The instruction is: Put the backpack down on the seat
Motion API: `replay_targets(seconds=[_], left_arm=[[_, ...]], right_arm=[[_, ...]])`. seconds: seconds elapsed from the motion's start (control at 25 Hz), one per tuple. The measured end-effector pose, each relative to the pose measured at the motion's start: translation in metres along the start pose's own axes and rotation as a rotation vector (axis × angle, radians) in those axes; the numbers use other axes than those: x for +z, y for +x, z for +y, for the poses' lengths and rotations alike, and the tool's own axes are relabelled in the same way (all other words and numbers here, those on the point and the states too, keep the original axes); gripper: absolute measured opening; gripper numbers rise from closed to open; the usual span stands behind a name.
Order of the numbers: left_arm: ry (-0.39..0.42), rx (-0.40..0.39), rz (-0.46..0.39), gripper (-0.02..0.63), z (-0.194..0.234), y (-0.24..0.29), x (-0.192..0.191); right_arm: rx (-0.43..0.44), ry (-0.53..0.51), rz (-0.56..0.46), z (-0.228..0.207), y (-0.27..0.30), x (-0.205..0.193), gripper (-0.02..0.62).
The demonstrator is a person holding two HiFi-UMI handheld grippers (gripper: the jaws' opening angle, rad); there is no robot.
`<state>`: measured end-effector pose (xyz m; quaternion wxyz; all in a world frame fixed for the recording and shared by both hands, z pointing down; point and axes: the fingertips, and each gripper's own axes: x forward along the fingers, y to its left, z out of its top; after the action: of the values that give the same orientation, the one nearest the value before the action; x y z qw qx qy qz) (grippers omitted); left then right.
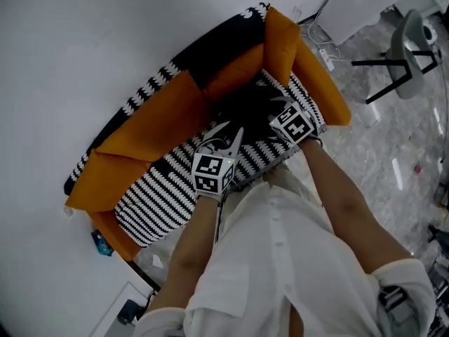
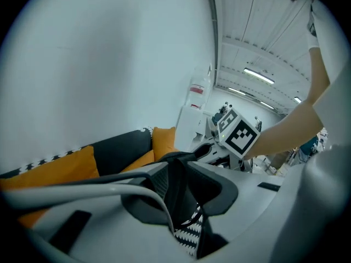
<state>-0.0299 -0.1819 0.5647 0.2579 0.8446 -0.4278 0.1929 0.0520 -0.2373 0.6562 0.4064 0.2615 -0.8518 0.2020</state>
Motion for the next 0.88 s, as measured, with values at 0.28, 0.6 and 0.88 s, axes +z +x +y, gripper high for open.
replay_targets(seconds=[0.28, 0.6, 0.88], left_arm=[[-0.039, 0.007, -0.048, 0.115, -0.005, -0.016, 0.011], [-0.056, 0.002, -0.070, 0.115, -0.007, -0.020, 0.022], [-0.086, -0.009, -0.077, 0.115, -0.005, -0.022, 0.021]], right_arm=[[-0.015, -0.039, 0.083, 0.002, -0.006, -0.005, 0.156], [-0.025, -0.093, 0.093, 0.008, -0.036, 0.005, 0.167], [-0.015, -0.083, 0.048, 0.026, -0.071, 0.003, 0.159]])
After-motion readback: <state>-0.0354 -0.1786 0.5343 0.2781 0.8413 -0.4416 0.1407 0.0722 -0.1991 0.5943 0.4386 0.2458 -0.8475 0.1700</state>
